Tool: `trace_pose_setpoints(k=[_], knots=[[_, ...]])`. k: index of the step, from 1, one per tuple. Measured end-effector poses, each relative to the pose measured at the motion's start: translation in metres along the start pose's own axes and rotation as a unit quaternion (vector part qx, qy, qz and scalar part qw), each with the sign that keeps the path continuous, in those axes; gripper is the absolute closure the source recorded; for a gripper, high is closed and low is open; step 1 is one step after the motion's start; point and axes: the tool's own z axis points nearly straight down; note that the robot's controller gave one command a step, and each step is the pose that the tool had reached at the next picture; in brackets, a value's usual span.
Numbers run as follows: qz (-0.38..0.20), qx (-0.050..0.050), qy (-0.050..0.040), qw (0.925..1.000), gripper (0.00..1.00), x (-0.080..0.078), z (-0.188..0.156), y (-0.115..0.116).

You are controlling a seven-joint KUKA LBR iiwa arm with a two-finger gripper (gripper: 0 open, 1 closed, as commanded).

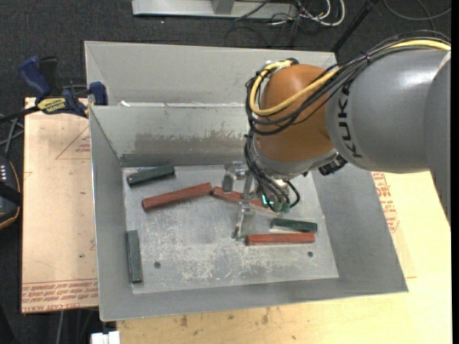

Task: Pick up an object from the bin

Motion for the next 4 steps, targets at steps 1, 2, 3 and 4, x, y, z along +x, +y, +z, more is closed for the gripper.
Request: trace_pose_setpoints(k=[1,2,3,4], knots=[[0.001,0.0,-0.0037,1.0,0.0,-0.002,-0.004,0.0],[-0.001,-0.001,-0.0095,1.0,0.0,-0.041,0.044,-0.021],[-0.012,0.0,-0.0051,0.9999,0.0,-0.038,0.098,0.01],[-0.016,0.0,-0.0049,0.9999,1.0,-0.092,0.096,0.003]])
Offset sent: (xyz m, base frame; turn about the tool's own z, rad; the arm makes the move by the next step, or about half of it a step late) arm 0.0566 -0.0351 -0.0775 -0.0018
